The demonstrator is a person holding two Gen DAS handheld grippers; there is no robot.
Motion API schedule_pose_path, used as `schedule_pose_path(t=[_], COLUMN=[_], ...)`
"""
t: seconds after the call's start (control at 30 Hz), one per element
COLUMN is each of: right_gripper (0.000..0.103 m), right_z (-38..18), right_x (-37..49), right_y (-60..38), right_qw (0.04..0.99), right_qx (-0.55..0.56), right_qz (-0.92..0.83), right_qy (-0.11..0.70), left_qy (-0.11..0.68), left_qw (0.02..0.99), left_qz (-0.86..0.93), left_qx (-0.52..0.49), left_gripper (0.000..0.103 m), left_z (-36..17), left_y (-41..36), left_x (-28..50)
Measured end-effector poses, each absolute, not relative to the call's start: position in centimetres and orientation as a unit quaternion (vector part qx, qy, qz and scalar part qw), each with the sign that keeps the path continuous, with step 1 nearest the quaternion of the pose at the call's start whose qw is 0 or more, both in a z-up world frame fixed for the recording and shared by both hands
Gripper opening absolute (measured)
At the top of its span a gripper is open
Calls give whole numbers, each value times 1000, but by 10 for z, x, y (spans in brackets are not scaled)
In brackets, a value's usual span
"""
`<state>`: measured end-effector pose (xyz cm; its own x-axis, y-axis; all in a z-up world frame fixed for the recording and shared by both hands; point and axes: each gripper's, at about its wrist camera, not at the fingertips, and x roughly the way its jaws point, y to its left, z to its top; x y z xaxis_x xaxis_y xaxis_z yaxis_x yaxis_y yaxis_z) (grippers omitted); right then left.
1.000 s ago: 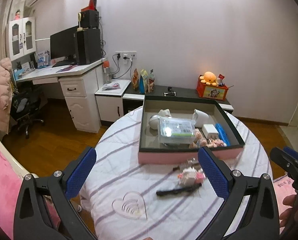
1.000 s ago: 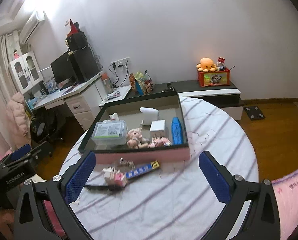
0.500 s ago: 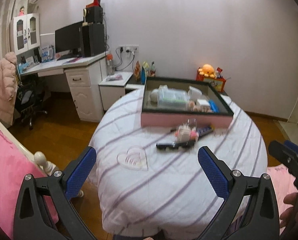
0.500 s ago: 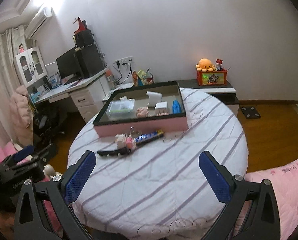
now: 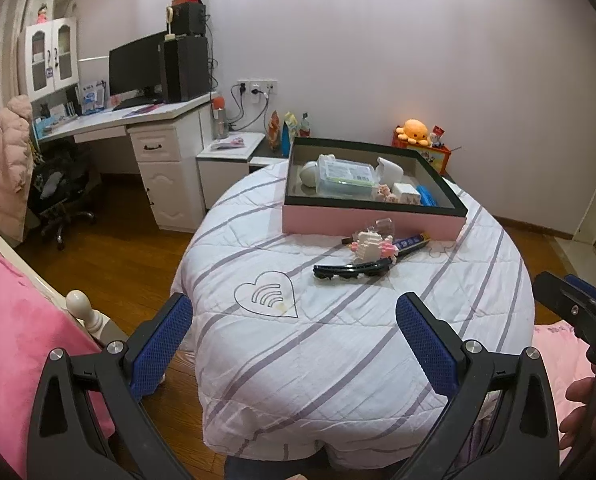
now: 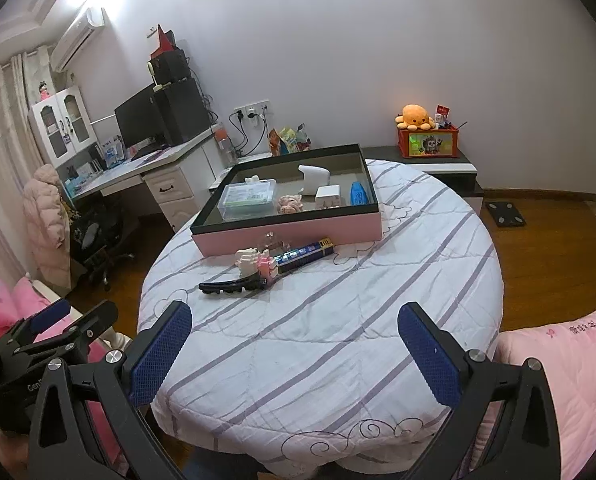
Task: Organize rigid objects
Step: 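Withdraw both tools and approach the black hair clip and blue-yellow tube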
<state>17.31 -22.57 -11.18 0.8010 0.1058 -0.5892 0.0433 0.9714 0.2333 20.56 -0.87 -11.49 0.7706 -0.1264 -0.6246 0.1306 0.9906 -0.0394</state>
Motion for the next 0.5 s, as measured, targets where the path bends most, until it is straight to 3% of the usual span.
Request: schedule_pose_path(t=[0.5], right_gripper=[103], right_z=[-144], right_x=[202], right_y=[-243], right_qw=[926], right_qx=[131], right_qz=[-5], right_qy=[355], left_qy=[392], left_qw=[911], left_qz=[-114], left_qx=[62], left_gripper=[103], left_z=[-183], left_y=[-38], left_x=[293])
